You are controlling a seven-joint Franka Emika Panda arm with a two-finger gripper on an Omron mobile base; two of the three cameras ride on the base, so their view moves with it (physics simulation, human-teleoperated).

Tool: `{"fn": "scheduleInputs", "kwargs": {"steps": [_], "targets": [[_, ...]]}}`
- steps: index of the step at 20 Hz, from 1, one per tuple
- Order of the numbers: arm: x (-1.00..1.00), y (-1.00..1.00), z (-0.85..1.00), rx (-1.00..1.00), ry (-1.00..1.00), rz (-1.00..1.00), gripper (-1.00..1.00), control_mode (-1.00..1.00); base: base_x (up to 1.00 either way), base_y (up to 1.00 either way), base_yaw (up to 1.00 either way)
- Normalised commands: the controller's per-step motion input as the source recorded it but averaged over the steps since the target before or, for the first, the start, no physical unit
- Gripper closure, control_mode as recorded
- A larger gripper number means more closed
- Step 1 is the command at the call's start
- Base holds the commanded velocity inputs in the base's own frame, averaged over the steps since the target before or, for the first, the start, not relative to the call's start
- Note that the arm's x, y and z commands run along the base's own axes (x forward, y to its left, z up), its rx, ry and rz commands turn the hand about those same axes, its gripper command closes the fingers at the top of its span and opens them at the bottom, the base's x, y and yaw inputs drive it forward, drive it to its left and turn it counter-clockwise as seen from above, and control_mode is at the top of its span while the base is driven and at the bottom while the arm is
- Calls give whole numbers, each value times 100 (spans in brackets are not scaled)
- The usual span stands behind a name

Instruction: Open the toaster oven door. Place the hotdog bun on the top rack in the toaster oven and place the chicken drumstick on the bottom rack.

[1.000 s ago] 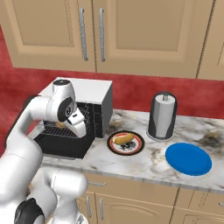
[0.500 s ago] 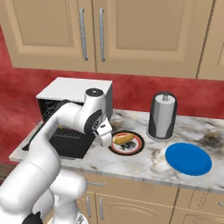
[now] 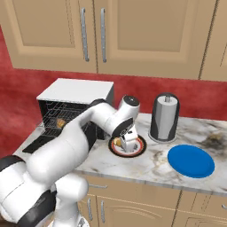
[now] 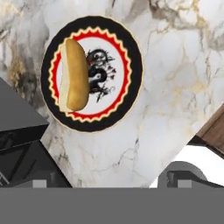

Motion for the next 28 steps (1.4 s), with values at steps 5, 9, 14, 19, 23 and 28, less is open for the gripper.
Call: {"fn": "scheduleInputs", "kwargs": {"steps": [5, 9, 14, 19, 23, 28], "targets": [[35, -6, -53, 7, 1, 0, -100, -100, 0, 0, 0], [58, 7, -59, 0, 3, 0, -100, -100, 0, 0, 0], [44, 0, -36, 0, 3, 0, -100, -100, 0, 0, 0], [28, 0, -26, 0, 0, 0, -100, -100, 0, 0, 0], [21, 0, -17, 0, 0, 0, -100, -100, 0, 0, 0], [23, 0, -21, 0, 0, 0, -100, -100, 0, 0, 0]]}}
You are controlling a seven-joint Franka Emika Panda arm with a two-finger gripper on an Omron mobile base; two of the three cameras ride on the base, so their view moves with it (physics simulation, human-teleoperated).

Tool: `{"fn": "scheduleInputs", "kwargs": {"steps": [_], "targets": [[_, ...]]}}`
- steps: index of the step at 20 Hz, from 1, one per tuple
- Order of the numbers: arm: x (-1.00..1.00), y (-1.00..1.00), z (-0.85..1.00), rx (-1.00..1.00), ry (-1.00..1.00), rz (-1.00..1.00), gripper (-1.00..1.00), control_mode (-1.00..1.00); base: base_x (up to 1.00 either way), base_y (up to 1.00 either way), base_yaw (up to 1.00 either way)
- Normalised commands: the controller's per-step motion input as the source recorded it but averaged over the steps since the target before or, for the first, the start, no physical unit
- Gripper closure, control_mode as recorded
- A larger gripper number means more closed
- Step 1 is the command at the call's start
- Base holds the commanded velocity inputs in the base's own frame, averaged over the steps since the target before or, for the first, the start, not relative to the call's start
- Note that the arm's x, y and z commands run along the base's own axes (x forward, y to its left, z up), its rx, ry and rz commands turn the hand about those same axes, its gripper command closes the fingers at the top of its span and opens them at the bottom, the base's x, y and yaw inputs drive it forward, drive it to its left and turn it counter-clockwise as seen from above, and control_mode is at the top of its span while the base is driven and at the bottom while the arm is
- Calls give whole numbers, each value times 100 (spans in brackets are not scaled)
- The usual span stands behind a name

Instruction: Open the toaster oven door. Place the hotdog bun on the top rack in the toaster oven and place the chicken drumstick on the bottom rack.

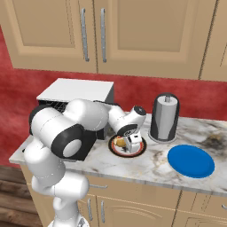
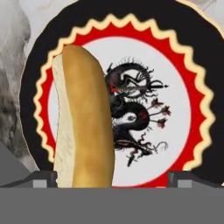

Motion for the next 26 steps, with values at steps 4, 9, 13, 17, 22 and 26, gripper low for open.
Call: {"fn": "scheduleInputs", "kwargs": {"steps": [4, 9, 13, 17, 22, 26], "targets": [[21, 0, -13, 0, 0, 0, -100, -100, 0, 0, 0], [19, 0, -12, 0, 0, 0, -100, -100, 0, 0, 0], [8, 0, -14, 1, 0, 0, -100, -100, 0, 0, 0], [12, 0, -19, 2, 0, 0, -100, -100, 0, 0, 0], [5, -1, -7, 3, 0, 0, -100, -100, 0, 0, 0], [0, -2, 0, 6, 0, 0, -100, -100, 0, 0, 0]]}}
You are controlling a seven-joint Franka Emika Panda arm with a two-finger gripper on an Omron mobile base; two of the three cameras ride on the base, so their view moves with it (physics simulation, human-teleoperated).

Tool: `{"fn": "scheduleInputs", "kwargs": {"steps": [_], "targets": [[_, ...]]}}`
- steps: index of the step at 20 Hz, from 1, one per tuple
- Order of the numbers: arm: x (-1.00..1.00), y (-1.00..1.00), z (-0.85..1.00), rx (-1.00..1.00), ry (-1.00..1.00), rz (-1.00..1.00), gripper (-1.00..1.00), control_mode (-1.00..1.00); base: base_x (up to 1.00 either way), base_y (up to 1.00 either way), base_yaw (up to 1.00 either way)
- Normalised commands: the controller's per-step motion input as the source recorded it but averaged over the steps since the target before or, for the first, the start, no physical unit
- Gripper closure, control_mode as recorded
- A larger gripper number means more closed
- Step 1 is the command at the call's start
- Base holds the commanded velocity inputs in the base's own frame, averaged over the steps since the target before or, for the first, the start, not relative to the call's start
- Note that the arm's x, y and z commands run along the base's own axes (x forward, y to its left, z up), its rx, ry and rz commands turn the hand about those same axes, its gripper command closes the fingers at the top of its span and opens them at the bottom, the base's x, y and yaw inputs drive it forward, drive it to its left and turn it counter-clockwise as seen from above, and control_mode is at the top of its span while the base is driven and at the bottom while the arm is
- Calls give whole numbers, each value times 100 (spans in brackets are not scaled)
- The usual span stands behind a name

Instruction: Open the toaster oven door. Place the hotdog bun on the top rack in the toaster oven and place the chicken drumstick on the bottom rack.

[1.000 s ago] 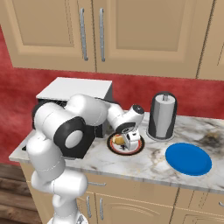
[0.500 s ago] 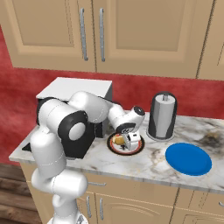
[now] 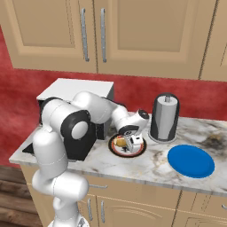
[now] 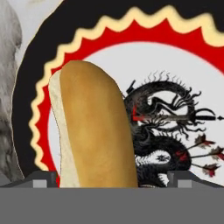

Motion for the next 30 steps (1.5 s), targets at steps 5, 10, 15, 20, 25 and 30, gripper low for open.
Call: {"fn": "scheduleInputs", "kwargs": {"steps": [5, 10, 15, 20, 25, 30], "targets": [[0, 0, 0, 6, 0, 0, 100, -100, 0, 0, 0], [0, 0, 0, 7, 0, 0, 100, -100, 0, 0, 0], [0, 0, -1, 8, 0, 0, 100, -100, 0, 0, 0], [-10, 0, 42, 7, 0, 0, 100, -100, 0, 0, 0], [-49, 5, 67, 4, 0, 3, 100, -100, 0, 0, 0], [-73, 37, 88, 0, 0, 1, 100, -100, 0, 0, 0]]}}
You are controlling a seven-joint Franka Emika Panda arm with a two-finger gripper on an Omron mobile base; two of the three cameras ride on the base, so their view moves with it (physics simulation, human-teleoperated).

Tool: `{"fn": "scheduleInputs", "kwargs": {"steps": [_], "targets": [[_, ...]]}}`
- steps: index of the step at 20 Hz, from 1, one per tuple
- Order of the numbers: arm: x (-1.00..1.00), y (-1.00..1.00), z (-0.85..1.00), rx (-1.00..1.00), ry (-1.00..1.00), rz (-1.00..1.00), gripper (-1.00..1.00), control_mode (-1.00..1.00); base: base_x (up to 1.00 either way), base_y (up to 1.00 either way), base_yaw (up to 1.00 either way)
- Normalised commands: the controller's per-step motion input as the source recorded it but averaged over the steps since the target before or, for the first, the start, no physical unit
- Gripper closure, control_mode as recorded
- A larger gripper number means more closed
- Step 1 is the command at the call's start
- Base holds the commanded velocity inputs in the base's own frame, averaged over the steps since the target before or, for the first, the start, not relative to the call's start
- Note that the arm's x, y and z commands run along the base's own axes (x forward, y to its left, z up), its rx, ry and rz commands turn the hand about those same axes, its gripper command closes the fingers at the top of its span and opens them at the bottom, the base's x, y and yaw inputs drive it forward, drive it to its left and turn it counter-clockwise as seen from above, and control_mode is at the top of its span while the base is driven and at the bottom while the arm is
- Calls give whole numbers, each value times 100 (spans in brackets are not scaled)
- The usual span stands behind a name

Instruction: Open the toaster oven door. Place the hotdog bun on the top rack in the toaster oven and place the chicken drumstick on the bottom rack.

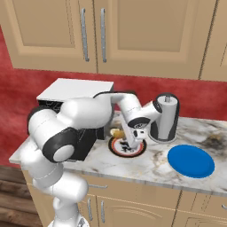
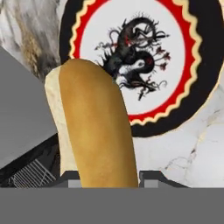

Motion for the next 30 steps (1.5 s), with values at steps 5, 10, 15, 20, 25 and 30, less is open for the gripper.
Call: {"fn": "scheduleInputs", "kwargs": {"steps": [5, 10, 15, 20, 25, 30], "targets": [[-76, 66, 85, 1, 0, 1, 100, -100, 0, 0, 0], [-73, 85, 67, 1, -4, 3, 100, -100, 0, 0, 0], [-52, 93, 57, 0, -3, 0, 100, -100, 0, 0, 0], [-6, 97, 5, 0, 0, 0, 100, -100, 0, 0, 0], [45, 57, 0, 0, 0, -9, 100, -100, 0, 0, 0], [24, 32, -1, -1, 0, -8, 100, -100, 0, 0, 0]]}}
